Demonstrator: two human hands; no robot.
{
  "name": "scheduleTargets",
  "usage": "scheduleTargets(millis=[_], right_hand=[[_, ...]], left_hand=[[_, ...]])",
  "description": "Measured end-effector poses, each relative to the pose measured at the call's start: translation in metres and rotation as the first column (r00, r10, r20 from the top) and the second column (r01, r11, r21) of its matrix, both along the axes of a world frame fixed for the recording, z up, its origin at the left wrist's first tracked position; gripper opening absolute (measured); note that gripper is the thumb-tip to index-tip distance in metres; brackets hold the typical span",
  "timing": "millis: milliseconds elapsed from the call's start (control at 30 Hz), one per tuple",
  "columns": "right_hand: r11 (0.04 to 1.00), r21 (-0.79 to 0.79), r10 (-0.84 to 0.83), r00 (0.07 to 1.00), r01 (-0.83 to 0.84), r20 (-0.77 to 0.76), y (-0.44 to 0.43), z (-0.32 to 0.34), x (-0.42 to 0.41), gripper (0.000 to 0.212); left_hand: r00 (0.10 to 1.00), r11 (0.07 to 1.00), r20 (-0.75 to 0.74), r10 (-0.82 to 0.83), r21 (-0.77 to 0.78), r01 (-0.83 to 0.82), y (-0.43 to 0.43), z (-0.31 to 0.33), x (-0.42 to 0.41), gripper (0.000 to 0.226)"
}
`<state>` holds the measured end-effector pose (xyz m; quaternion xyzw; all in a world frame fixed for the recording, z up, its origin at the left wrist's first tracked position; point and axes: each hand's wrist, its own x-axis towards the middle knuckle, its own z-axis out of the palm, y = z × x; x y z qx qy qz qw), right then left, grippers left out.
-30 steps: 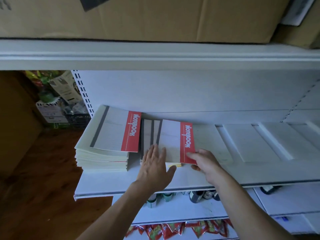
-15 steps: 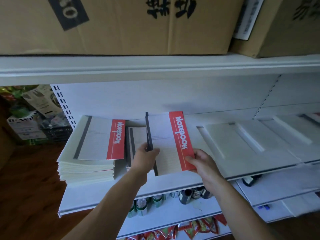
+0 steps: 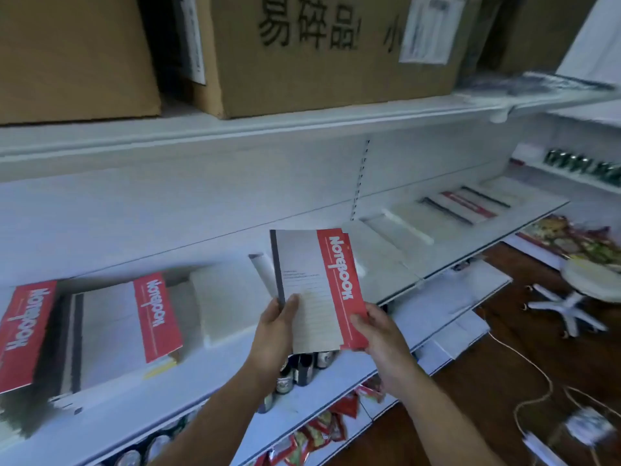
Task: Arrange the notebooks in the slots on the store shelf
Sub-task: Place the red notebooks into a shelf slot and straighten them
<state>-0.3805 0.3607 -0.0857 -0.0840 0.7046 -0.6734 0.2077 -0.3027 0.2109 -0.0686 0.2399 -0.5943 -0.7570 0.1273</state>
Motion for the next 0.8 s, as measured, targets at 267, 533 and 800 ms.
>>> scheduleTargets(millis=[267,533,800], right_hand=[[0.968,0.088,-0.227,0.971,0.234,-0.080,0.203,-0.001,-0.108,0.015],[0.938,0.101,-0.325,0.943,0.331,-0.067,0.315,-0.006,-0.189,0.020],[0.906,0.140,-0.399,0.917,0.399,-0.028,0.370,-0.029,-0.319,0.021]], left_hand=[[0.955,0.956,0.059,-0.289,-0.037,0.292,0.169,-0.019,-0.147,0.019],[0.911,0.909,0.078,-0.405,-0.070,0.410,0.280,-0.020,-0.250,0.017],[0.900,0.896,0.111,-0.422,-0.096,0.433,0.330,-0.051,-0.387,0.017]])
